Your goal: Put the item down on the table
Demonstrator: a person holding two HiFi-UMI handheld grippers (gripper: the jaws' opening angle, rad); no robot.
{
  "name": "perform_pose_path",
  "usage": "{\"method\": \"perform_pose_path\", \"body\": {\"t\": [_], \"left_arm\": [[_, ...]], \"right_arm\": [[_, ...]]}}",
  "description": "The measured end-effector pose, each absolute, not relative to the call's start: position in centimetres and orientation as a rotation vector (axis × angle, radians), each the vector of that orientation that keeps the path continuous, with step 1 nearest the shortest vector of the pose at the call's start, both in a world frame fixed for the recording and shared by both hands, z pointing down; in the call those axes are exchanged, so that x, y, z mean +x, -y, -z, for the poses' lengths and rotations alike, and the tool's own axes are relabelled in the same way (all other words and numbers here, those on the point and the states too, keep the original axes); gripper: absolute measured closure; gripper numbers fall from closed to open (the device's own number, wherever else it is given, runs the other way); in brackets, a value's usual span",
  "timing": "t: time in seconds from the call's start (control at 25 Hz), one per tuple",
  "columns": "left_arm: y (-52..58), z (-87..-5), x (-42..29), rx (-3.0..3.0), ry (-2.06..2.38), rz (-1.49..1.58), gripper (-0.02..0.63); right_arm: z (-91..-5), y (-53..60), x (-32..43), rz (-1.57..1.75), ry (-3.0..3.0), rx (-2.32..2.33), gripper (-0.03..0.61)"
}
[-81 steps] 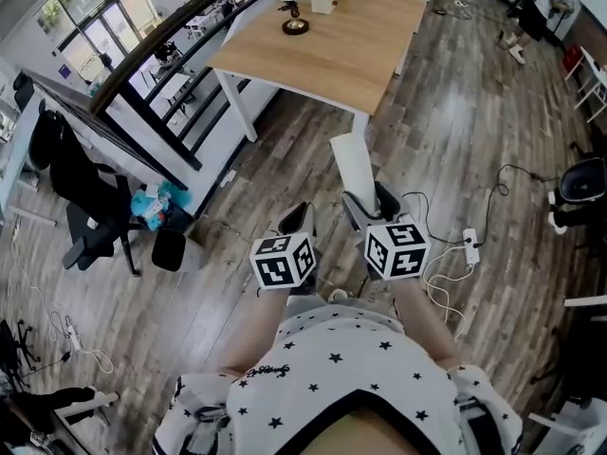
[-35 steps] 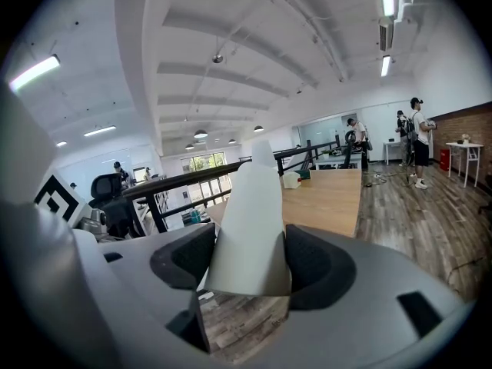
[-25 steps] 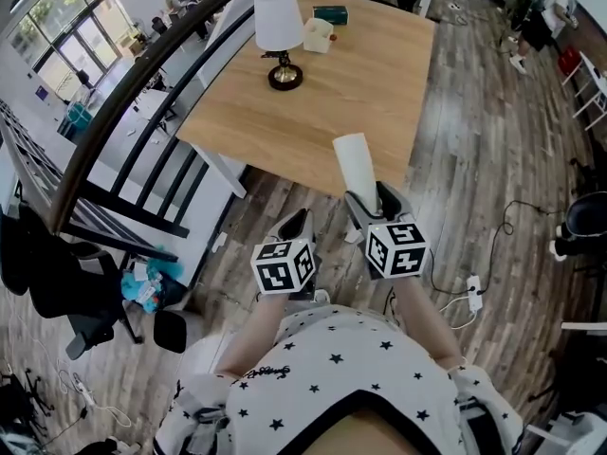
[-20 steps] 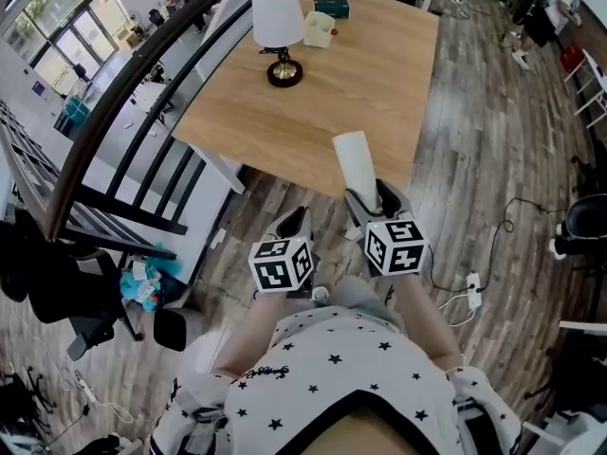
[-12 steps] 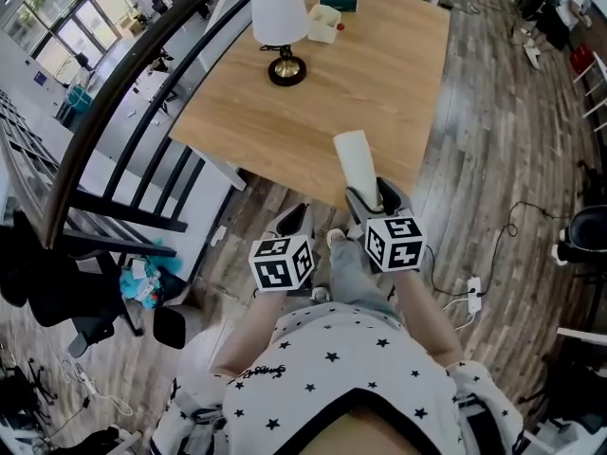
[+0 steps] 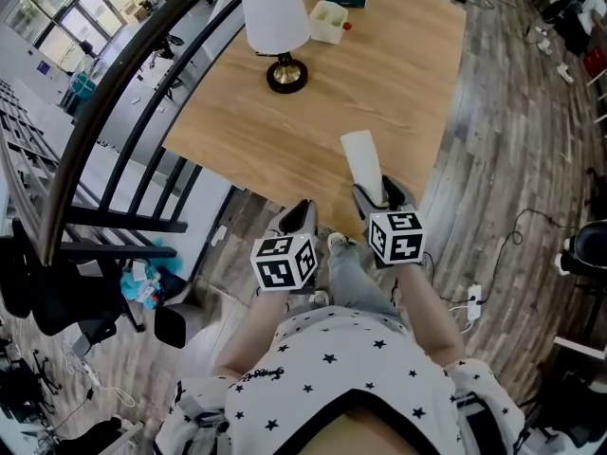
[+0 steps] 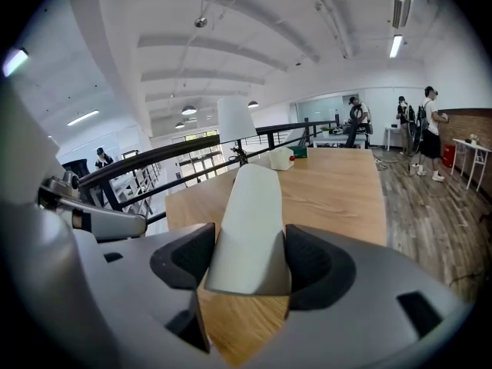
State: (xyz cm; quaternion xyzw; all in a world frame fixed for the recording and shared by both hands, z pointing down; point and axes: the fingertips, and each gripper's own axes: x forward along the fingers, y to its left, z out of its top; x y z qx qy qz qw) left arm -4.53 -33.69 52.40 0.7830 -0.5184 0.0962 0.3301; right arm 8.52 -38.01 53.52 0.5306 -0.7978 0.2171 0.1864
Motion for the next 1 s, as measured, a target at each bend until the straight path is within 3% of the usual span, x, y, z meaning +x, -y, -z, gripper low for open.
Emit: {"method": "perform_pose_path", "body": {"t": [1.0], "left_arm": [[38.2,-56.0,-0.9,1.967,1.313,-0.365,0.568]], "right_arm": [[-64.6,45.0,12.0,-0.835,2.059,1.405,0.298]]}}
